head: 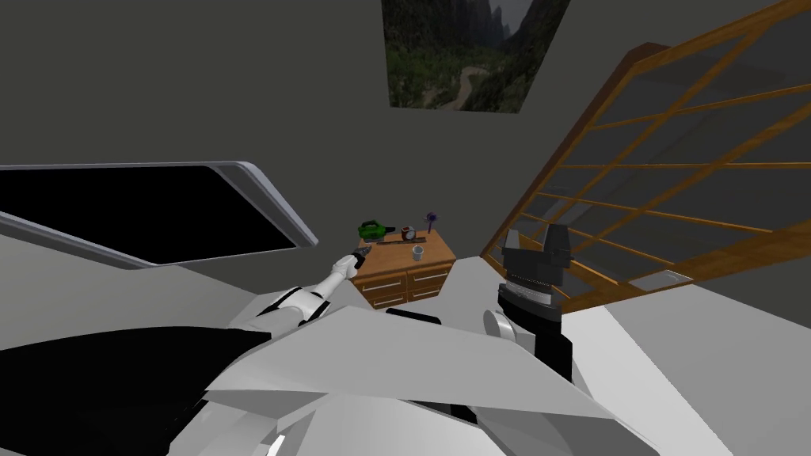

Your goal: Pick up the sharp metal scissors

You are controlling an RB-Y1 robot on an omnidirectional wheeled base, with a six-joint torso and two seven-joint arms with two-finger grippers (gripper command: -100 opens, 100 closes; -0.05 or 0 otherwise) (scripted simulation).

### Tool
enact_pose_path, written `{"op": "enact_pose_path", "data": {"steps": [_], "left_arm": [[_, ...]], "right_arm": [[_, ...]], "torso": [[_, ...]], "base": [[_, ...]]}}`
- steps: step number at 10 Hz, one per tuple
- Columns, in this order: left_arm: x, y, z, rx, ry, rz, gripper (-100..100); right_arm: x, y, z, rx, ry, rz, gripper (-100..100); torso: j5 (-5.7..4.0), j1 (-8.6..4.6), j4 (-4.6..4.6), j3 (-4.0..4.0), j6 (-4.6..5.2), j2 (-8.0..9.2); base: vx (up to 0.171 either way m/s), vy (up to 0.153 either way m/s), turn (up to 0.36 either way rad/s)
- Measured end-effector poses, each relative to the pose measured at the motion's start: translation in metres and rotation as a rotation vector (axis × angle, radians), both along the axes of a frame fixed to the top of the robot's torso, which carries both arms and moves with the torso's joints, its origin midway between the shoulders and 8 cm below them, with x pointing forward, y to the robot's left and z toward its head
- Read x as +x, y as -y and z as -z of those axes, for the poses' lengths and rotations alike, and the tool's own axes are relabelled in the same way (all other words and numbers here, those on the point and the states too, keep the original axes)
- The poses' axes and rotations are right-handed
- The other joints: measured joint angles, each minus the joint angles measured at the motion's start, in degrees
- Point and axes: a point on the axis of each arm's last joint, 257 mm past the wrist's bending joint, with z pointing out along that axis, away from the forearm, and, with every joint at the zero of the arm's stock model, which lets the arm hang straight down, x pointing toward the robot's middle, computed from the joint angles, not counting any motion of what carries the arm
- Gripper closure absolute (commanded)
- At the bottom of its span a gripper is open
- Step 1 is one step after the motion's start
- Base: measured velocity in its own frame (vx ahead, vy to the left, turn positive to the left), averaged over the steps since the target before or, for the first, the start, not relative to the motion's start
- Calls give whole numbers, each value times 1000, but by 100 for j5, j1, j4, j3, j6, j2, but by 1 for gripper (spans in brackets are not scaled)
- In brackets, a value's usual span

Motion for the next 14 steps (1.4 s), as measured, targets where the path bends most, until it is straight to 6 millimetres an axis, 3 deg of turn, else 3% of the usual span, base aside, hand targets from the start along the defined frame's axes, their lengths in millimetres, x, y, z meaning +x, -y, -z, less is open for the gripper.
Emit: {"op": "enact_pose_path", "data": {"steps": [4,6,7,11,12,13,14], "left_arm": [[25,27,-9,18,0,49,-100],[32,32,-12,19,4,55,-100],[33,32,-12,18,4,56,100],[32,30,-13,24,3,55,100],[32,30,-13,24,3,55,0],[32,30,-13,24,3,55,100],[25,24,-11,13,4,40,100]], "right_arm": [[0,0,0,0,0,0,0],[0,0,0,0,0,0,0],[0,0,0,0,0,0,0],[0,0,0,0,0,0,0],[0,0,0,0,0,0,0],[0,0,0,0,0,0,0],[0,0,0,0,0,0,0]], "torso": [[0,3,0,1,-2,1],[0,-2,0,1,1,2],[-1,-4,0,1,0,2],[9,2,-2,-1,3,0],[9,2,-2,-1,3,0],[9,2,-2,-1,3,0],[12,-5,-6,-3,12,-1]], "base": [[-5,19,119],[-1,3,-6],[0,0,0],[0,1,3],[0,0,0],[7,-19,-159],[4,-18,-90]]}}
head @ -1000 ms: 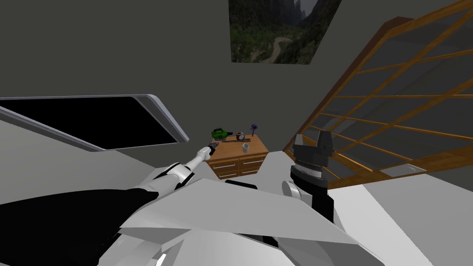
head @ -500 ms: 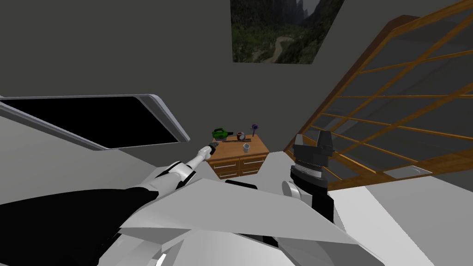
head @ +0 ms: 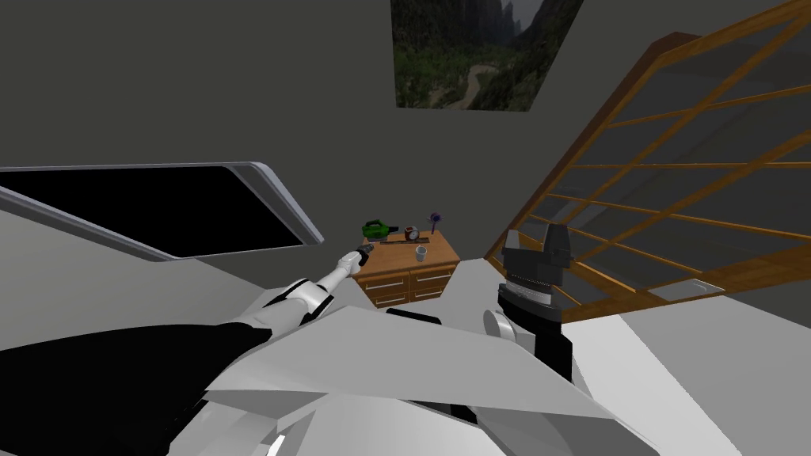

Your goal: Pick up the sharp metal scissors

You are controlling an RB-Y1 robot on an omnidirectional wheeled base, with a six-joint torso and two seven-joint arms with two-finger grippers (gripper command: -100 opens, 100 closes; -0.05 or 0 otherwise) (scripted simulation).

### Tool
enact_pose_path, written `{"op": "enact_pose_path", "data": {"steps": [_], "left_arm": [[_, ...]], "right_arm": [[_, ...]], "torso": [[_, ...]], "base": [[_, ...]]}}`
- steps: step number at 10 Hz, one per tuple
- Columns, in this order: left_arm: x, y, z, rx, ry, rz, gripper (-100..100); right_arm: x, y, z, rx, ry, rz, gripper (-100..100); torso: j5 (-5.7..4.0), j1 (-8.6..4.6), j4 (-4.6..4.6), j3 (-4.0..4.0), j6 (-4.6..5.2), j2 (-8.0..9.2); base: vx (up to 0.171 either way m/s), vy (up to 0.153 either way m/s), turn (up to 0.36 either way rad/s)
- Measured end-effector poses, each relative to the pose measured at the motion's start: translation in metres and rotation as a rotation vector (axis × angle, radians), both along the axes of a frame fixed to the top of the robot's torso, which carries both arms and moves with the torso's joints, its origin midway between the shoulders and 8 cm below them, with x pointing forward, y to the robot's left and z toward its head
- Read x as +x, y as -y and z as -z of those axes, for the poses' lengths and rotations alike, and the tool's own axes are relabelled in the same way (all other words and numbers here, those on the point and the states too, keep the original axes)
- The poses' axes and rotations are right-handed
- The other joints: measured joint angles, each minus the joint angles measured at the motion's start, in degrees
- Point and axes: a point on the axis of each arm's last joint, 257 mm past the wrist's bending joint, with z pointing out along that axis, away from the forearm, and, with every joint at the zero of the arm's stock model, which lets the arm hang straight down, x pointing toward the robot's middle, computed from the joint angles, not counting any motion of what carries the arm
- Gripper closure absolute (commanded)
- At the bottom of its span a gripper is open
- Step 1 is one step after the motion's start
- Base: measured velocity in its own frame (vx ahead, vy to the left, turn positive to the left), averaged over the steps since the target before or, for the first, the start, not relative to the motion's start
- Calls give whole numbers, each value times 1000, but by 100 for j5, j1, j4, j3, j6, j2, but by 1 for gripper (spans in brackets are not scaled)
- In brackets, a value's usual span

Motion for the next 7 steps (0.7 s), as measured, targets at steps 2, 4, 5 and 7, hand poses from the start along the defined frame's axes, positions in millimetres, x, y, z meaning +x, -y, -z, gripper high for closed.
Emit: {"op": "enact_pose_path", "data": {"steps": [2,4,5,7], "left_arm": [[-14,-13,1,-12,4,-21,100],[-20,-21,3,-10,1,-34,100],[-28,-30,4,-18,3,-49,100],[-41,-43,4,-27,6,-74,100]], "right_arm": [[0,0,0,0,0,0,0],[0,0,0,0,0,0,0],[0,0,0,0,0,0,0],[0,0,0,0,0,0,0]], "torso": [[3,-6,-6,-5,2,-4],[5,0,-11,-10,-2,-8],[7,-3,-14,-11,3,-8],[8,-5,-17,-14,1,-11]], "base": [[4,-25,-118],[3,-12,-91],[5,-13,-79],[6,-23,-110]]}}
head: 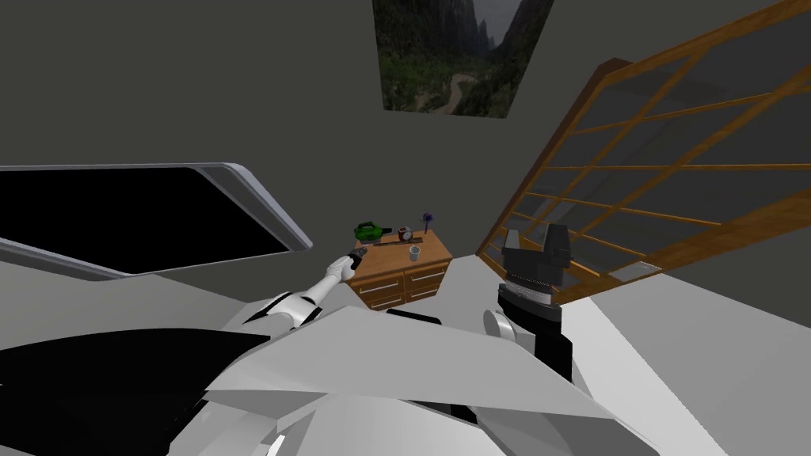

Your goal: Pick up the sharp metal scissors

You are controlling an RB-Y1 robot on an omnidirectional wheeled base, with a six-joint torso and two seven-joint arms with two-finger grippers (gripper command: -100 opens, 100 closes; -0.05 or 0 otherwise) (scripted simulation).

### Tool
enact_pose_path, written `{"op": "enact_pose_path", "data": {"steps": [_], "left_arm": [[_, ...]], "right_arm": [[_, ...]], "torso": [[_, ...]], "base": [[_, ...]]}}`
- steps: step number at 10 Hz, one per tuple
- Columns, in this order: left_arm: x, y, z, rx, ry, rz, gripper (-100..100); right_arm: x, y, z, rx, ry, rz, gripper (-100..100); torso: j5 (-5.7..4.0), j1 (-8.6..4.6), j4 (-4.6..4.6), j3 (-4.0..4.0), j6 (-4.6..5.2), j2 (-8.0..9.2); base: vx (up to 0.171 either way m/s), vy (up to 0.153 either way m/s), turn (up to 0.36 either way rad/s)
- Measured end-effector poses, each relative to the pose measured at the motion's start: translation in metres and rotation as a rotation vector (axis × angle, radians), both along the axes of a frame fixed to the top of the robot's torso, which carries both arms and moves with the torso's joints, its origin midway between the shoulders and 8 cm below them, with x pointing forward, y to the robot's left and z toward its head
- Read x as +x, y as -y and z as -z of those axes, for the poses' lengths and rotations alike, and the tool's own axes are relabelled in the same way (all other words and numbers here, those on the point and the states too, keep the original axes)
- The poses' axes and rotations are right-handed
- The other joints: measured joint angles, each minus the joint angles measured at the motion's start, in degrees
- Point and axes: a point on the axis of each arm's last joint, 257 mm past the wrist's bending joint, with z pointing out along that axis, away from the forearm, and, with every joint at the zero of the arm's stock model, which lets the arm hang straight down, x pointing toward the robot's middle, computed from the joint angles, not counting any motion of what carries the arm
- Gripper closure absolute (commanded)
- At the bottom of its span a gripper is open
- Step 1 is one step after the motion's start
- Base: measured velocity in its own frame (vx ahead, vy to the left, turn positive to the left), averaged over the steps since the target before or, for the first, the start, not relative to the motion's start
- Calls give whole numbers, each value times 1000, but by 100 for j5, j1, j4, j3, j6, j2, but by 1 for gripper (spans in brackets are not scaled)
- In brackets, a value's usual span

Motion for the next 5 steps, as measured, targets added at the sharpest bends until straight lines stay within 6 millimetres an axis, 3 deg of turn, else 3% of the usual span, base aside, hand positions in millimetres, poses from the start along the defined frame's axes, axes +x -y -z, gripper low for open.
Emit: {"op": "enact_pose_path", "data": {"steps": [5], "left_arm": [[-38,-39,-1,3,-1,-59,100]], "right_arm": [[0,0,0,0,0,0,0]], "torso": [[3,5,-7,-4,-6,0]], "base": [[6,-20,-127]]}}
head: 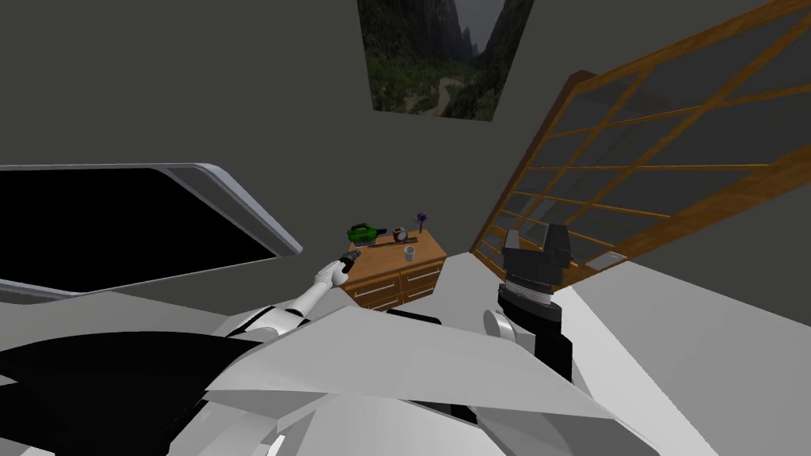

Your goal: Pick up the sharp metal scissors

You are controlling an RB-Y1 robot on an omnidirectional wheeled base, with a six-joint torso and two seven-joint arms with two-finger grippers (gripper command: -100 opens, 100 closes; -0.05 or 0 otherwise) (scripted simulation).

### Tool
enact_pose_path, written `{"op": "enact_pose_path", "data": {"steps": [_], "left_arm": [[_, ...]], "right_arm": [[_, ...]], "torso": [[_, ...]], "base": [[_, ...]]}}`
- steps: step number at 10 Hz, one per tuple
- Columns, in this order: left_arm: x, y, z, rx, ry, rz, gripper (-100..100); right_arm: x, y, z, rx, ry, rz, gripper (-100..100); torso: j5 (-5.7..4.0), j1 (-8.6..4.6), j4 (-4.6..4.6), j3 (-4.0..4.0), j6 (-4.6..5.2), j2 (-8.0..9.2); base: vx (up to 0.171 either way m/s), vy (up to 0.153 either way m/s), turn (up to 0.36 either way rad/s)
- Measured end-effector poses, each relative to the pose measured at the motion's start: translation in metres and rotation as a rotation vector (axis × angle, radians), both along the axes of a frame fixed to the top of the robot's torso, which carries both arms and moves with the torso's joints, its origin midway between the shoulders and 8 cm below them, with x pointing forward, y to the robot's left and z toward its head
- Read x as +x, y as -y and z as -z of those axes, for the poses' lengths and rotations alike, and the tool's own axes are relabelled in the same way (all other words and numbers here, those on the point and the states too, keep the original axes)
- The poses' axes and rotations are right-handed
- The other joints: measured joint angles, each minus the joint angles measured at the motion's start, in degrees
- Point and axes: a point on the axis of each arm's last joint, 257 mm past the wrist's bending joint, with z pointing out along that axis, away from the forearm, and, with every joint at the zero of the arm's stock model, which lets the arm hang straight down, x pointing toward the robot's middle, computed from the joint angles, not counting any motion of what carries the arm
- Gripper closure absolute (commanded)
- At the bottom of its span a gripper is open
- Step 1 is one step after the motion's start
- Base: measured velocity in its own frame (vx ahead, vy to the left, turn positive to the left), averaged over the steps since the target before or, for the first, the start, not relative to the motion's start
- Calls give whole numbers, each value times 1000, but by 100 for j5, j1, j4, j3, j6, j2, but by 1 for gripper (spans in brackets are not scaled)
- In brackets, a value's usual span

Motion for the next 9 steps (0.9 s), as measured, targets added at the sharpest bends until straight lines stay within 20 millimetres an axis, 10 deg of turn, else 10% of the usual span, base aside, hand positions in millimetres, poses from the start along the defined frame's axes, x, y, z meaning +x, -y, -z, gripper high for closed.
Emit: {"op": "enact_pose_path", "data": {"steps": [8,9], "left_arm": [[-66,-57,-13,25,-1,-80,100],[-67,-57,-13,28,-3,-80,0]], "right_arm": [[0,0,0,0,0,0,0],[0,0,0,0,0,0,0]], "torso": [[-4,-6,0,-1,2,-2],[-3,-1,1,-1,4,-3]], "base": [[7,-17,-96],[0,0,0]]}}
